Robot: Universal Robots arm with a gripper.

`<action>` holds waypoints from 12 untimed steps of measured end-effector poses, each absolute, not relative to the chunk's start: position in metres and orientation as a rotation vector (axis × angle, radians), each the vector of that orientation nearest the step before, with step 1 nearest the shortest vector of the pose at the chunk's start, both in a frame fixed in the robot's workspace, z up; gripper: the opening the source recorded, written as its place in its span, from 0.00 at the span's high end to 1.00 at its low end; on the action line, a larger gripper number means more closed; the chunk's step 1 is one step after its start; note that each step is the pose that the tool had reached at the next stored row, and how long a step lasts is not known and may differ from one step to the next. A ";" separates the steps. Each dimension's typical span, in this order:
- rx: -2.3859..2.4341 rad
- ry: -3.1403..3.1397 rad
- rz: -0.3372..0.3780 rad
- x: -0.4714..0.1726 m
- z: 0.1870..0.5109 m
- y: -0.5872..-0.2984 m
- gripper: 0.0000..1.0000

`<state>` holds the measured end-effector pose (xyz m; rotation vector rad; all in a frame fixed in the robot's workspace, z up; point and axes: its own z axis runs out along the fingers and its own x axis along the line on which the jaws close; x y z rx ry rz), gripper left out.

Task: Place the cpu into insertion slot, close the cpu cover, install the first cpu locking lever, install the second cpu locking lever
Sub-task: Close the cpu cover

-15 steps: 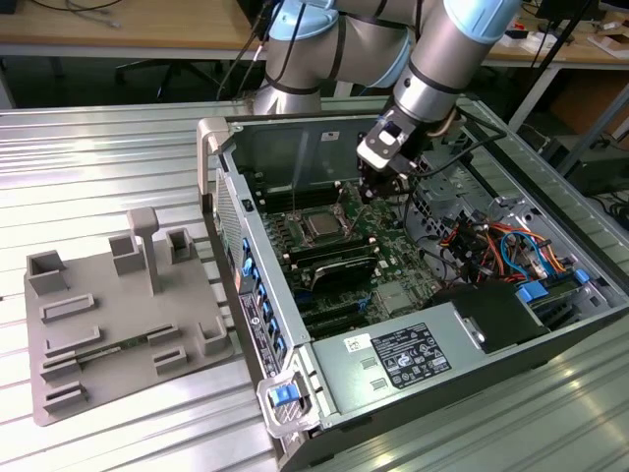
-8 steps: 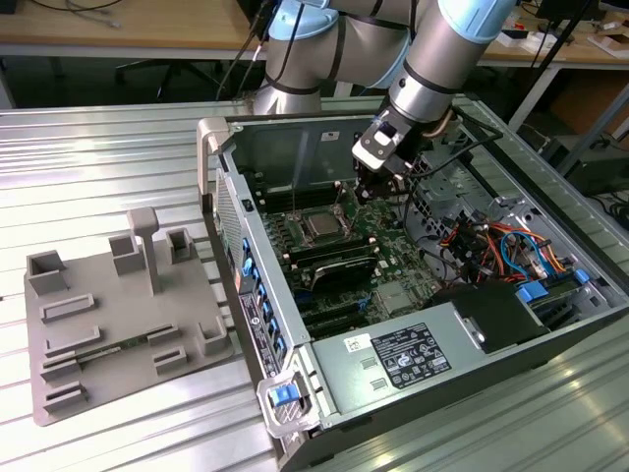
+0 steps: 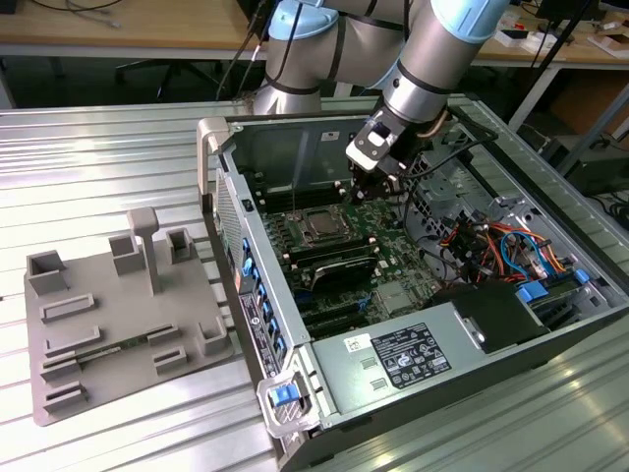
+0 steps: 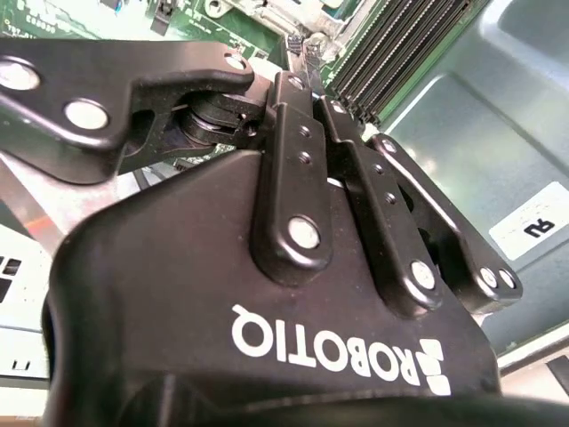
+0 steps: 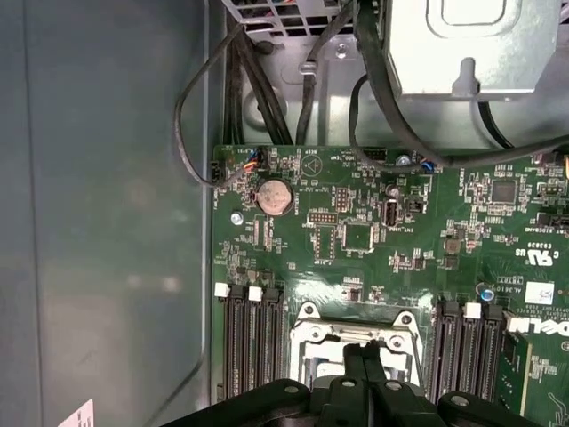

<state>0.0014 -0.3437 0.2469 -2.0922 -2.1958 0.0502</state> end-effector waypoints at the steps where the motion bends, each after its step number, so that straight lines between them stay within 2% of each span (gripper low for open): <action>1: -2.092 -2.196 0.050 0.001 0.247 -0.344 0.89; 12: -2.092 -2.196 0.050 -0.007 0.247 -0.344 0.89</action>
